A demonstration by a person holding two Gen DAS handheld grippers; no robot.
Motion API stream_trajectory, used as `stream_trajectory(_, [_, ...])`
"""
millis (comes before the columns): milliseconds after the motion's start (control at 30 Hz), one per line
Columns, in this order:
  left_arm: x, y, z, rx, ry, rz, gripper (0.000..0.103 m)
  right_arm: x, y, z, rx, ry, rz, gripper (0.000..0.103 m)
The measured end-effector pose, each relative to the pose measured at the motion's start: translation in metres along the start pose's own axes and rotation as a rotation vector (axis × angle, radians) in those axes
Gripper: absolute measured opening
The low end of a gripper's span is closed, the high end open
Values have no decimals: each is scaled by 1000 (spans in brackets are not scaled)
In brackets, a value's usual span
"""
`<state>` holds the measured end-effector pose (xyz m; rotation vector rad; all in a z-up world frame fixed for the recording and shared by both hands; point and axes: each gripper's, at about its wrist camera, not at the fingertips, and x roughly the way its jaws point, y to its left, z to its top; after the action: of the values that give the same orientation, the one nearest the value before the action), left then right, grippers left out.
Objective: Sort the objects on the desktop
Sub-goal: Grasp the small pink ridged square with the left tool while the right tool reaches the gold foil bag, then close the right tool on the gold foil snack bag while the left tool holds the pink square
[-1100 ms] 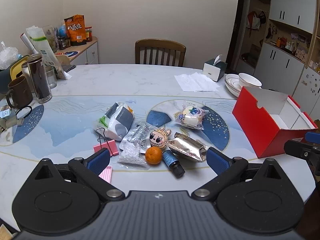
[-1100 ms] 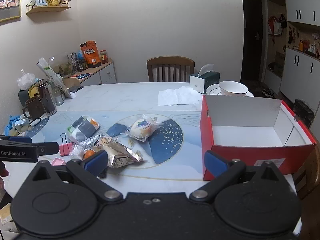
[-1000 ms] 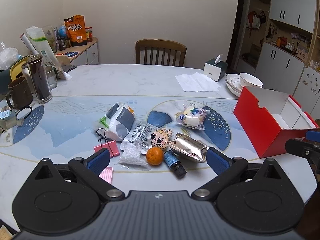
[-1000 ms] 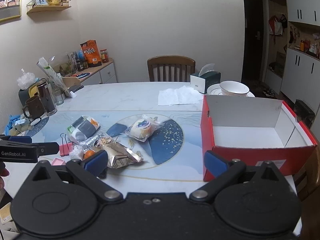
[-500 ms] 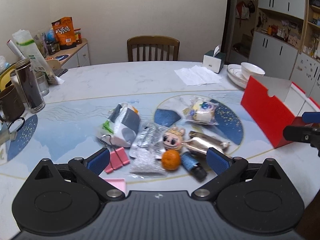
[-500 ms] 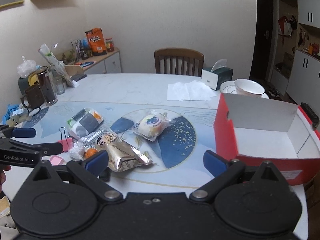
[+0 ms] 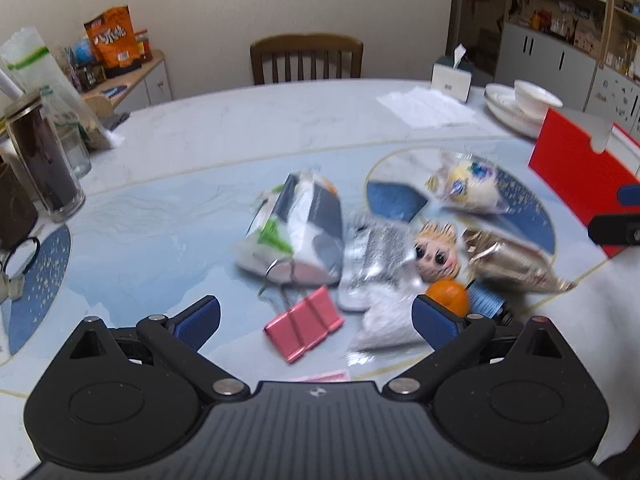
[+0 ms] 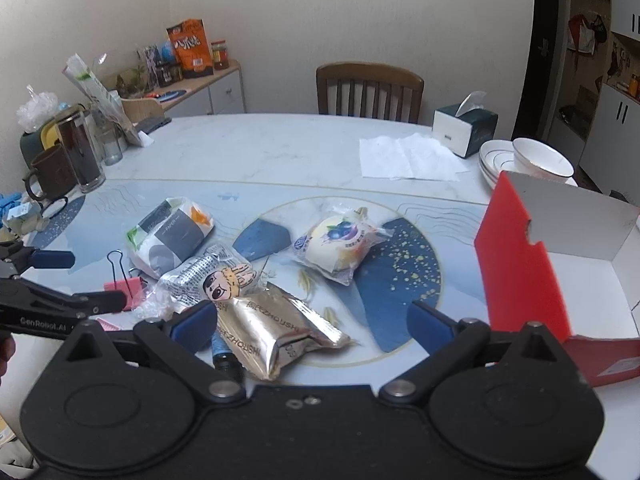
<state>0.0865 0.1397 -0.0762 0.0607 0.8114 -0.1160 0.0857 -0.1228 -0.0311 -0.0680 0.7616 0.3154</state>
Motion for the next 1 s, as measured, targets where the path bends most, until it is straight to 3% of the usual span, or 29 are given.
stream_trajectory(733, [7,-2,-47,39,103,-46,92,56,41,-6,-75,110,-7,100])
stream_trajectory(1000, [8,1,-50,37,116,-52,82,83,45,-9,-99,135,-62,89])
